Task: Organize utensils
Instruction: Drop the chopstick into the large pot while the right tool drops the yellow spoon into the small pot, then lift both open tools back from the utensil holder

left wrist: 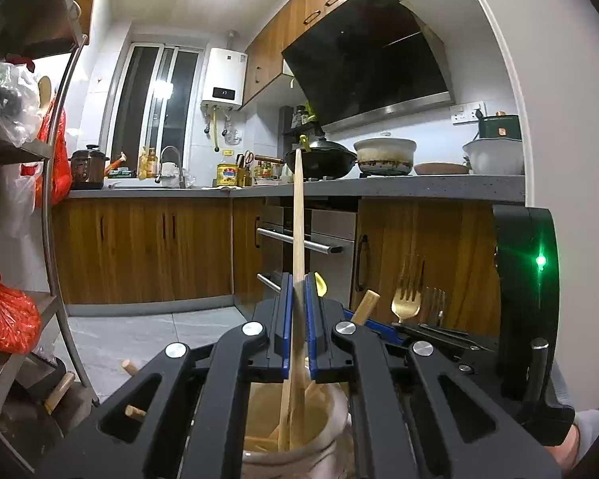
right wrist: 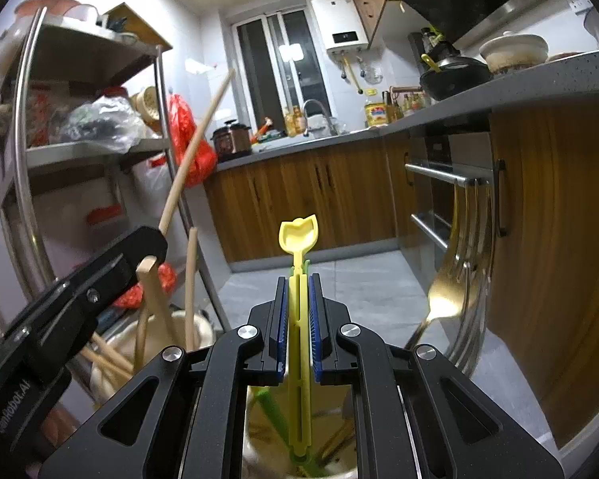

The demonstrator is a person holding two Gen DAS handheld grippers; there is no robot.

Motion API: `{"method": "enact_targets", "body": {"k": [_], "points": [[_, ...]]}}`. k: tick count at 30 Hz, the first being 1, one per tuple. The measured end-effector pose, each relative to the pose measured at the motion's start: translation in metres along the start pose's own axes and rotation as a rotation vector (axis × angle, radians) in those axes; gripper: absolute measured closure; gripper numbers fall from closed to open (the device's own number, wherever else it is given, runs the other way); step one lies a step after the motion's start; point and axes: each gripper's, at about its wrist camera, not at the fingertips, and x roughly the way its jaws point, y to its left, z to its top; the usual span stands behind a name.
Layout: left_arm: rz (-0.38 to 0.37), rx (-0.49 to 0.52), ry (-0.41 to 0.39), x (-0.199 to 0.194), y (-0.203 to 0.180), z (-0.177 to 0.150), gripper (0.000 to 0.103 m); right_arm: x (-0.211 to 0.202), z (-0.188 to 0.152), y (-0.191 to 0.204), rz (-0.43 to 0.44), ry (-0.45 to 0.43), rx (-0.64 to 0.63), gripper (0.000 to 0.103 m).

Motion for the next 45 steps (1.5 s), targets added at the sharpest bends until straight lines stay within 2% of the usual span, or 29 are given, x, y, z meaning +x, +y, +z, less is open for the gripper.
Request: {"method": "enact_targets", "body": {"k": [4,10,12,20,25,30,36,42,43,44,45], "points": [[-0.014,0.001,0.001,-0.006,0.002,0.001,0.097,-0.008,-0.004,-0.002,-0.002,0.025,0.007,0.092],[-0.029,0.059,0.01,-0.018,-0.004,0.001,0.097,-0.025,-0.01,-0.005,0.005,0.044,0.005,0.092],[-0.008,0.076,0.018,-0.02,-0.004,0.001,0.097,-0.029,-0.012,-0.005,0.003,0.052,0.002,0.092],[-0.01,0.086,0.026,-0.021,-0.004,-0.001,0.097,-0.042,-0.024,-0.005,0.009,0.103,-0.003,0.092],[-0.008,0.08,0.021,-0.021,-0.003,-0.002,0.097,-0.037,-0.028,-0.003,0.011,0.134,-0.012,0.092],[-0.011,0.075,0.018,-0.022,-0.003,-0.004,0.097,-0.035,-0.027,-0.002,0.009,0.135,-0.017,0.092],[-0.01,0.069,0.002,-0.025,-0.003,-0.003,0.095,-0.037,-0.026,-0.002,0.007,0.122,-0.013,0.082],[-0.014,0.072,-0.023,-0.03,-0.008,0.01,0.094,-0.05,-0.022,0.001,-0.001,0.08,-0.028,0.081],[-0.016,0.073,-0.033,-0.033,-0.01,0.014,0.091,-0.053,-0.022,0.001,-0.002,0.07,-0.028,0.078],[-0.016,0.073,-0.041,-0.035,-0.012,0.018,0.081,-0.058,-0.021,0.0,0.002,0.06,-0.024,0.076],[-0.015,0.074,-0.05,-0.038,-0.013,0.021,0.077,-0.061,-0.021,-0.001,0.004,0.052,-0.022,0.076]]}}
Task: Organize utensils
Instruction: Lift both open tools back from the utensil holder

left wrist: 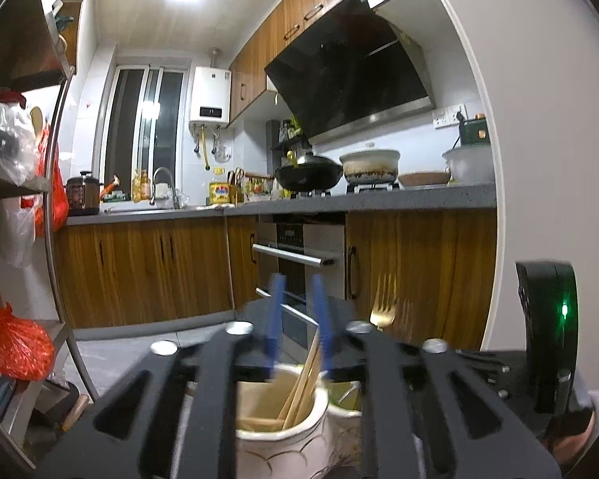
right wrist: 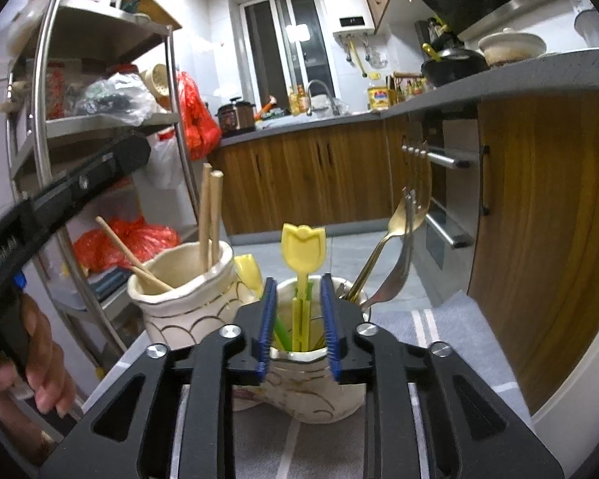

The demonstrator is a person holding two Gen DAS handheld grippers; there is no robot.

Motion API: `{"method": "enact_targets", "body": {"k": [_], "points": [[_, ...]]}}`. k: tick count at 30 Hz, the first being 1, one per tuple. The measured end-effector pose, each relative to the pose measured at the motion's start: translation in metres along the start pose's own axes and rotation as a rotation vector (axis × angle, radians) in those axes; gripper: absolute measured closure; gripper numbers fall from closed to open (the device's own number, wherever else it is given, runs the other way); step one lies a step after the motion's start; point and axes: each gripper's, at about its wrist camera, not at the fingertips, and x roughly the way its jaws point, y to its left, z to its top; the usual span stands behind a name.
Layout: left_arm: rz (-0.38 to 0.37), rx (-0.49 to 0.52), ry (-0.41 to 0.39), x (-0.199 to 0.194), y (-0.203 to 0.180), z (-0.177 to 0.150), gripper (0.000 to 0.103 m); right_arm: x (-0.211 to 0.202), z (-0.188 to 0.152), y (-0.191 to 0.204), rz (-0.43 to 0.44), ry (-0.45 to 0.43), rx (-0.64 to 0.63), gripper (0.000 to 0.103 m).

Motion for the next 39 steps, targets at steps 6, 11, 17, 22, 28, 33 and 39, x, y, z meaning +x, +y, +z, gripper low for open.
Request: {"method": "enact_targets", "body": {"k": [6,11,17,22,28,33,39], "points": [[0.012,0.017,-0.009,-0.019,-0.009,0.016,0.074,-0.023,0.001,-0.002,0.01,-0.041,0.008,0.075],[0.021,-0.001,0.017,-0.042,-0.011,0.018,0.075,-0.043,-0.001,-0.004,0.016,-0.066,0.001,0.075],[0.053,-0.045,0.118,-0.056,-0.01,-0.007,0.075,-0.052,-0.012,-0.004,0.013,-0.037,-0.014,0.075],[0.078,-0.079,0.188,-0.058,-0.003,-0.031,0.075,-0.053,-0.025,-0.004,-0.02,-0.002,-0.041,0.069],[0.126,-0.112,0.238,-0.054,0.01,-0.048,0.063,-0.048,-0.032,-0.009,-0.067,0.016,-0.059,0.053],[0.15,-0.102,0.251,-0.055,0.014,-0.056,0.046,-0.051,-0.03,-0.01,-0.098,-0.016,-0.093,0.043],[0.143,-0.078,0.268,-0.05,0.011,-0.064,0.03,-0.054,-0.029,-0.005,-0.115,-0.055,-0.17,0.024]]}}
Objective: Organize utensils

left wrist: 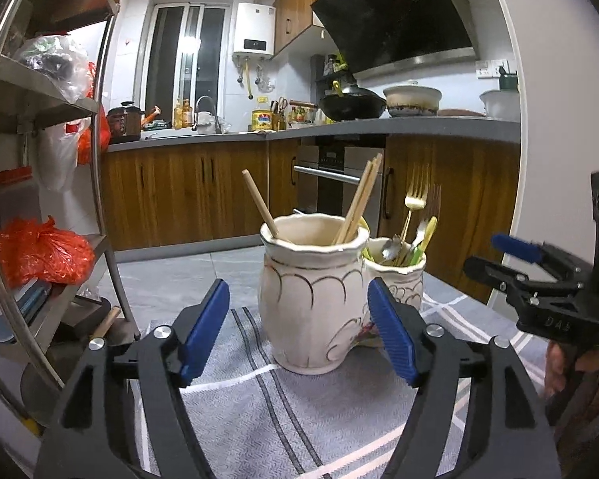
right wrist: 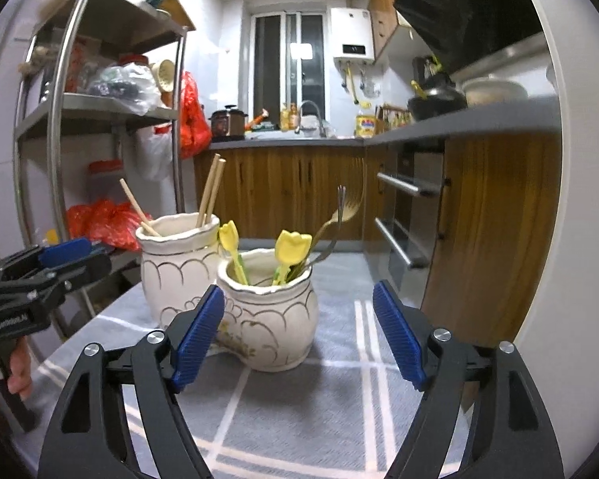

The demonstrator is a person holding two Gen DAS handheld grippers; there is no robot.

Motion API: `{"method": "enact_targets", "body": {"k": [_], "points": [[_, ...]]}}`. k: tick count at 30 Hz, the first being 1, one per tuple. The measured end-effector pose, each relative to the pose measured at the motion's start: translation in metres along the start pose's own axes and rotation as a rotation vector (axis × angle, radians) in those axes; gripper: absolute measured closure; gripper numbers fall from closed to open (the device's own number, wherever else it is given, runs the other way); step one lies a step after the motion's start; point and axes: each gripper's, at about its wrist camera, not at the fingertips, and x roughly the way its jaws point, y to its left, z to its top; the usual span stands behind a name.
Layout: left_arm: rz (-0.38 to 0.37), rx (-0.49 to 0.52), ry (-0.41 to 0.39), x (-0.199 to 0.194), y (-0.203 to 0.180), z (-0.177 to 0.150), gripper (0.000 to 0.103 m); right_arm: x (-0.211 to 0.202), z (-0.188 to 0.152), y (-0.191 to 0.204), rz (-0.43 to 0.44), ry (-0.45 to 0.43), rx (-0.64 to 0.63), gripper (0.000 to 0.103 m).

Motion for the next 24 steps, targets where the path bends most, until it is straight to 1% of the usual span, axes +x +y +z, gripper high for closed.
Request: {"method": "enact_targets", "body": {"k": [2,6,7,8,10,12,24], "points": [[0.004,0.013,0.002,0.0024,-0.0025,-0.0019,0.024,0.0024,-0.002,0.0,0.001,0.009,-0.01,0.023],[0.0,0.018,0.011,0.0048,-0.0031,-0.0037,0.018,0.0037,-0.001,-0.0028,0.017,0.012,0.01,0.016],[0.002,0.012,0.008,0.0042,-0.0018,-0.0036,0.013,0.0039,-0.001,-0.0029,0.02,0.013,0.011,0.011],[0.005,0.01,0.008,0.0051,-0.0023,-0.0034,0.009,0.0041,-0.0009,-0.0028,0.023,0.014,0.01,0.01],[0.015,0.005,0.006,0.0057,-0.0014,-0.0032,0.006,0.0041,-0.0009,-0.0025,0.024,0.017,0.01,0.007],[0.019,0.011,0.004,0.0062,-0.0034,-0.0031,0.006,0.0039,-0.0003,-0.0024,0.024,0.016,0.01,0.005],[0.04,0.004,0.005,0.005,-0.0009,-0.0045,0.006,0.0044,-0.0004,-0.0028,0.024,0.017,0.01,0.005]]}}
